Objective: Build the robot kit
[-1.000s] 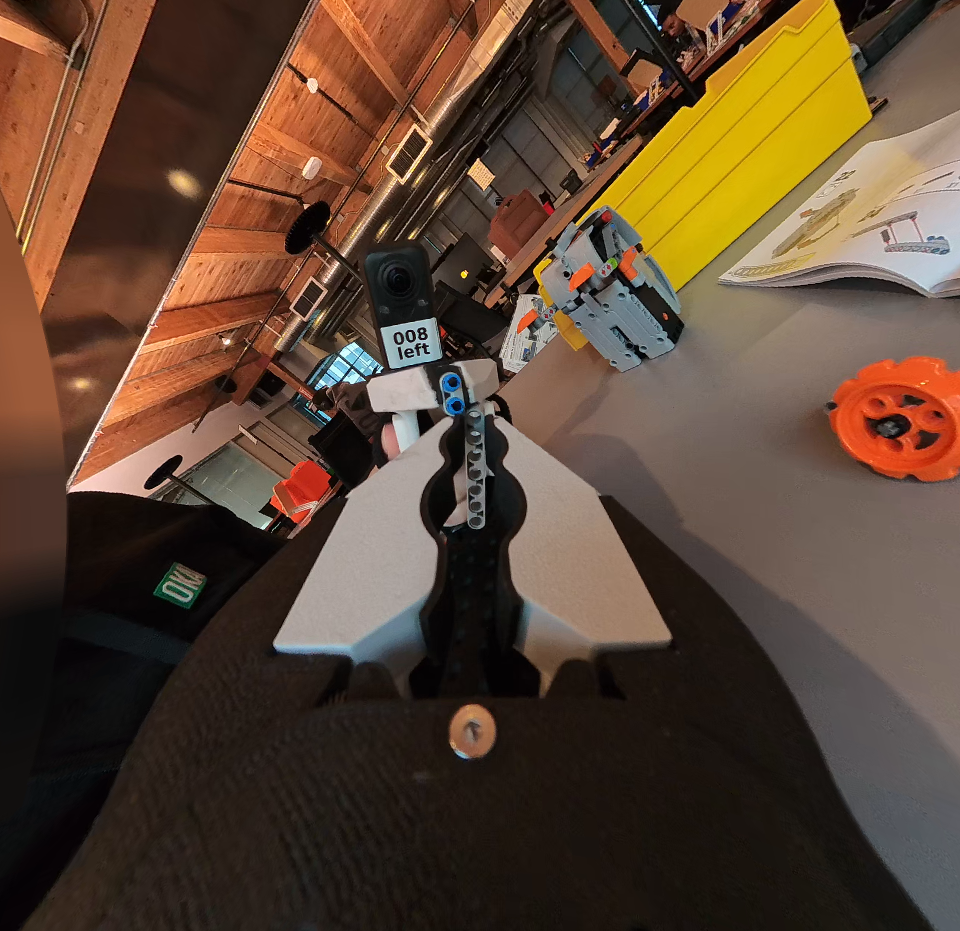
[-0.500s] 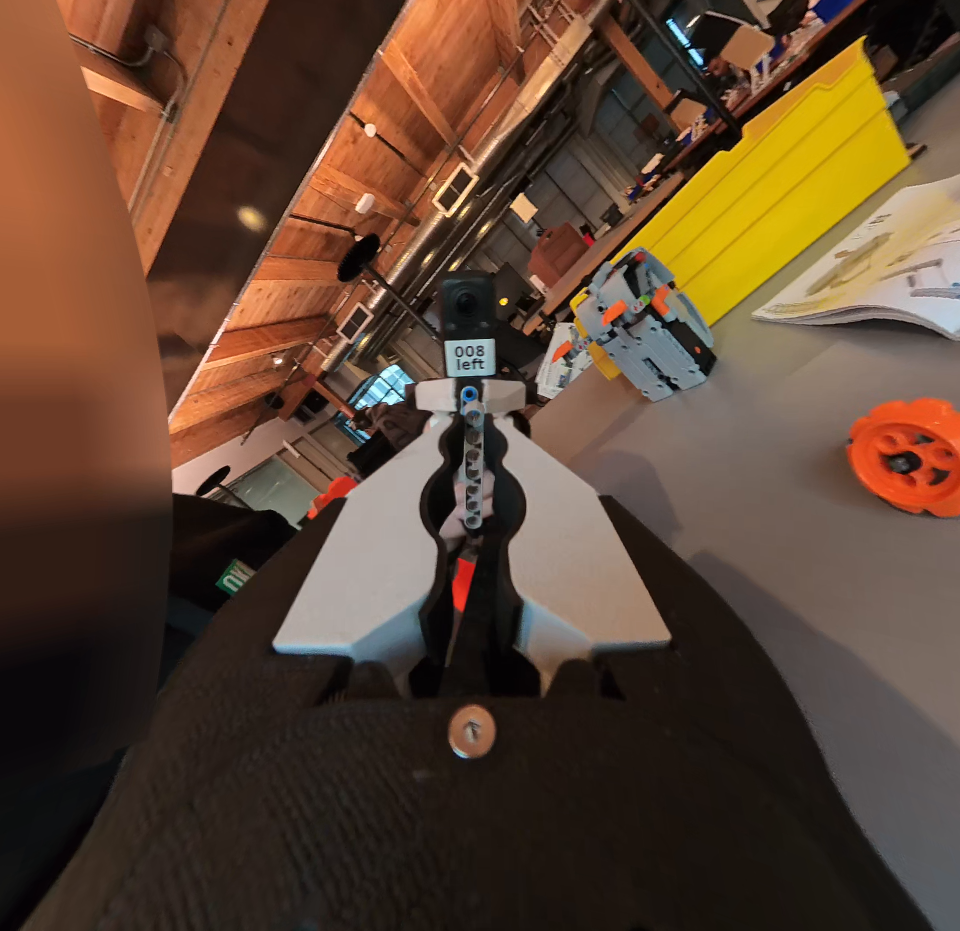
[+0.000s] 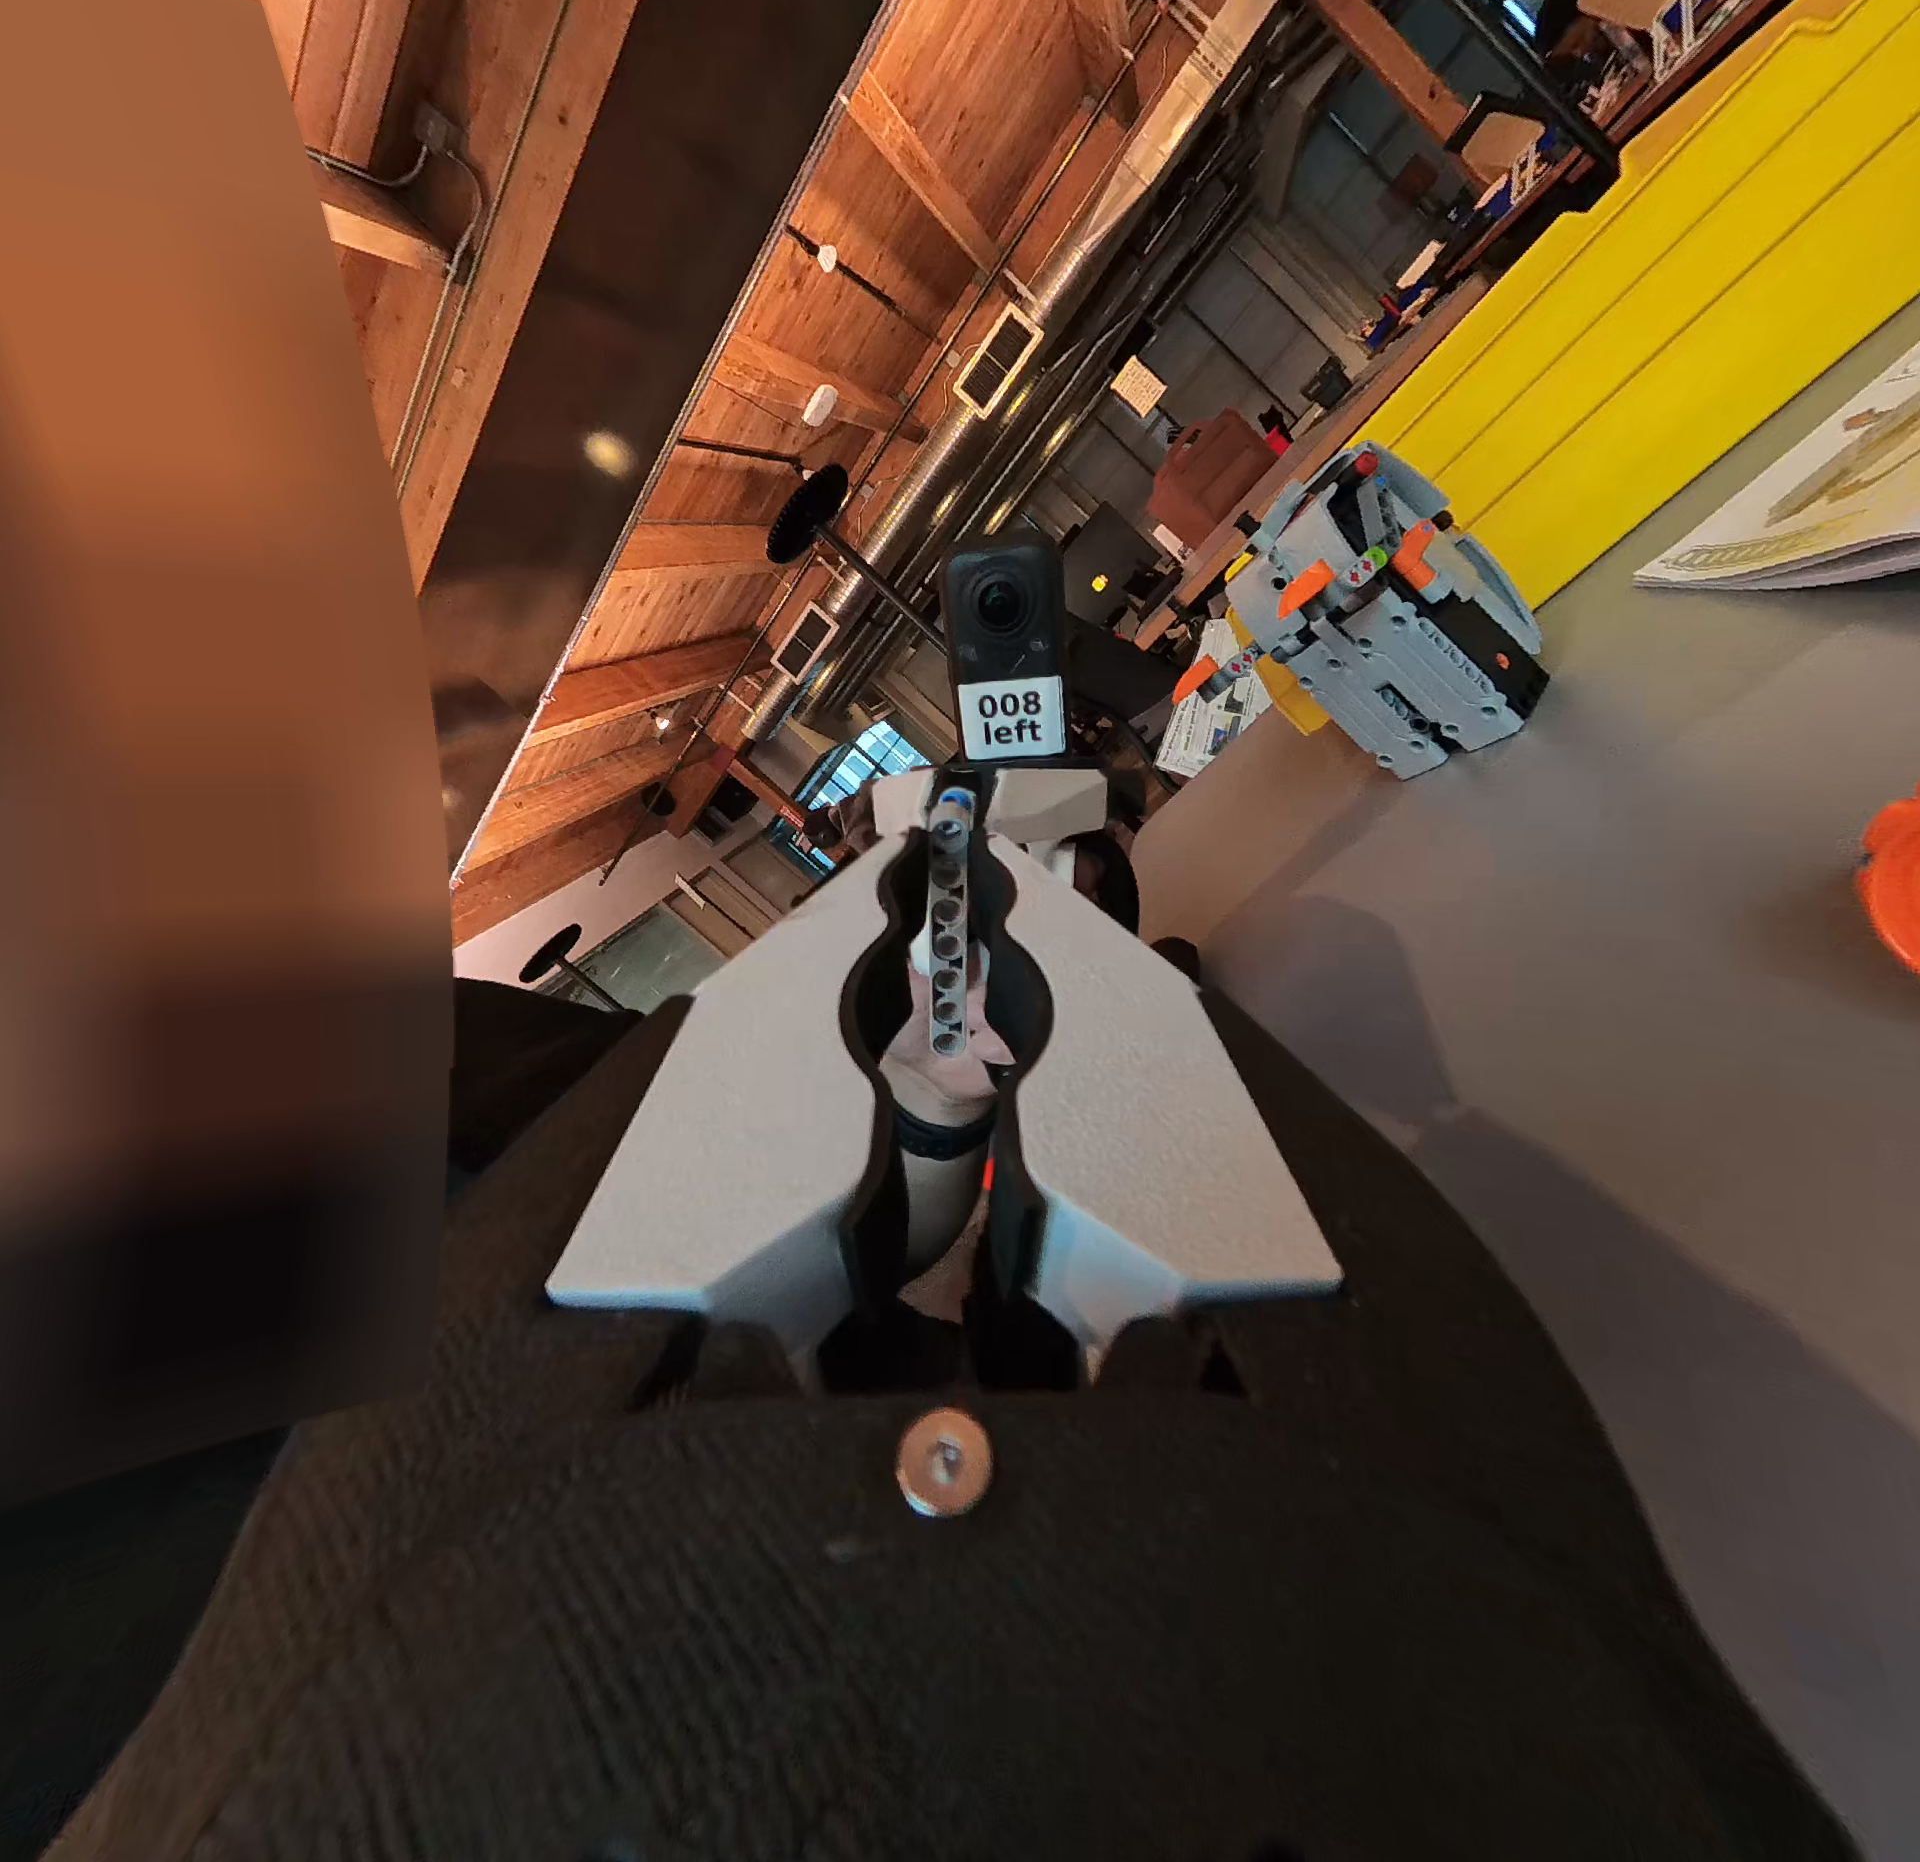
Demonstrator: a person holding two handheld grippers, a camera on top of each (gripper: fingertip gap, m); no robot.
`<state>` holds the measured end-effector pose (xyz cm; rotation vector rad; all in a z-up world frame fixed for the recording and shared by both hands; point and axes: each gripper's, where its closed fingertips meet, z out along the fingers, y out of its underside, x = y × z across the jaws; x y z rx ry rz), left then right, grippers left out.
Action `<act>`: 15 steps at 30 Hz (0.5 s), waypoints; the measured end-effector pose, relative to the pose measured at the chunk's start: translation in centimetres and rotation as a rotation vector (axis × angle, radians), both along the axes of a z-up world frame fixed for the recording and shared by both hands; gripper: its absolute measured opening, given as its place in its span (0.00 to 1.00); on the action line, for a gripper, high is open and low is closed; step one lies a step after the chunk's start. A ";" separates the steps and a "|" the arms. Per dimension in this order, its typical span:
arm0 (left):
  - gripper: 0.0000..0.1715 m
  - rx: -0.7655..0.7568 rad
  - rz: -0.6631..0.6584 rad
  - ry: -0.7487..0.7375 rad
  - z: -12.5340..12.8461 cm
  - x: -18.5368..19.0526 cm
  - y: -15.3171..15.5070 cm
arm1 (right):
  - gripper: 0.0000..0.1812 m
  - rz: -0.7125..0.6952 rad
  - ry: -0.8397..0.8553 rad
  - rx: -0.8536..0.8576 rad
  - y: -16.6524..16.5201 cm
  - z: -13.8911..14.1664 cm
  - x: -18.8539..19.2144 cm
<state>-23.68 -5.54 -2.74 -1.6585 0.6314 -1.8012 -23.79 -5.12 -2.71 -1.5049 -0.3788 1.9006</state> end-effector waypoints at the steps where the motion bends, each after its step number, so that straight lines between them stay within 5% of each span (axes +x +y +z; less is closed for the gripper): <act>1: 0.03 0.002 0.000 0.001 0.0 0.0 0.0 | 0.03 -0.002 -0.002 0.004 0.0 0.0 0.0; 9: 0.03 0.060 -0.015 0.115 -0.9 -0.3 -0.2 | 0.02 -0.007 -0.050 0.019 0.0 -0.8 -0.4; 15: 0.03 0.060 -0.170 0.311 -3.3 -1.5 -0.7 | 0.02 0.008 -0.214 0.074 -0.5 -3.1 -1.8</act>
